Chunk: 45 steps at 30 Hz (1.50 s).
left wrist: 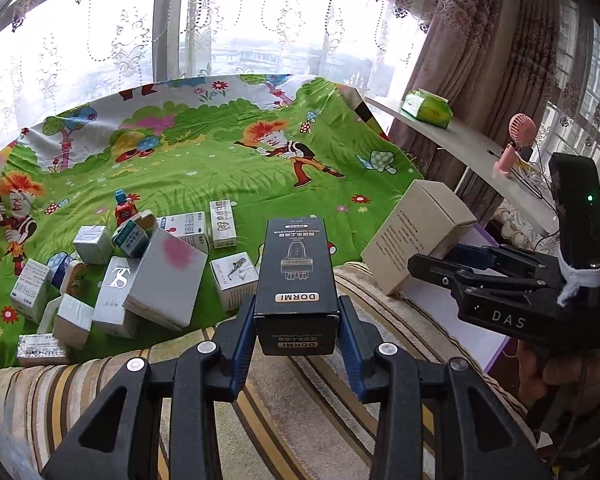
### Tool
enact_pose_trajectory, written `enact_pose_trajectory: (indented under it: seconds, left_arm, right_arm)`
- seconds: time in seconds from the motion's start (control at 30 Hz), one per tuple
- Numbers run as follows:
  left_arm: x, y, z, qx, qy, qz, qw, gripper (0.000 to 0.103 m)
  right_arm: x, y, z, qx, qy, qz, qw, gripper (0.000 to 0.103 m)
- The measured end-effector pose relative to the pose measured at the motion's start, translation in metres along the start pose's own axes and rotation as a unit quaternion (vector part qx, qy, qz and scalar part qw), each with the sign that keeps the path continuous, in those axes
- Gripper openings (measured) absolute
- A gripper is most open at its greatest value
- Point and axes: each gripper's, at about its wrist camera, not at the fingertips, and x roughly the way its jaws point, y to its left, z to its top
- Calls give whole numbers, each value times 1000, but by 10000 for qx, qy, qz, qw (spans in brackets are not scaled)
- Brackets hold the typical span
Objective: Organize rigid objects
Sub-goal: 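Carry both boxes into the purple storage box and open both tools, then move both open tools back to the pile of boxes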
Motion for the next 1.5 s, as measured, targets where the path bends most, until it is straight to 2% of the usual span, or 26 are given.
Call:
enact_pose_trajectory:
  seconds: [0.3, 0.53, 0.57, 0.6, 0.63, 0.7, 0.73, 0.83, 1.0, 1.1, 1.2, 1.33, 1.5]
  left_arm:
    - [14, -40, 4, 347, 229, -406, 9983, 40]
    - [26, -78, 3, 734, 449, -847, 9927, 42]
    - [28, -81, 3, 756, 489, -902, 9918, 44]
    - [29, -84, 3, 770, 516, -949, 9912, 53]
    - [30, -86, 2, 782, 520, -953, 9910, 63]
    - [28, -85, 2, 781, 483, -895, 9917, 75]
    - [27, -84, 2, 749, 464, -889, 9921, 77]
    - [26, -75, 4, 555, 476, -875, 9935, 79]
    - [23, -64, 1, 382, 454, -907, 9941, 79]
    - [18, -63, 0, 502, 398, -921, 9937, 79]
    - [14, -58, -1, 556, 327, -692, 9955, 79]
    - [15, -41, -1, 279, 415, -442, 9978, 79]
    - [11, -23, -5, 80, 356, -241, 9990, 79]
  right_arm:
    - [-8, -59, -32, 641, 276, -423, 9967, 55]
    - [-15, -83, -46, 895, 368, -599, 9935, 55]
    - [-17, -85, -47, 917, 352, -604, 9933, 55]
    - [-18, -86, -48, 933, 342, -603, 9932, 55]
    - [-19, -88, -48, 944, 334, -599, 9932, 55]
    - [-19, -89, -48, 969, 339, -600, 9929, 58]
    - [-19, -90, -48, 983, 345, -609, 9927, 66]
    - [-20, -90, -46, 1009, 280, -692, 9921, 86]
    - [-23, -88, -44, 883, 75, -846, 9925, 93]
    - [-27, -83, -42, 662, -124, -892, 9937, 95]
    - [-28, -81, -40, 617, -154, -623, 9960, 96]
    - [-25, -74, -37, 708, -66, -298, 9970, 96]
    - [-22, -53, -36, 453, -26, -93, 9989, 96]
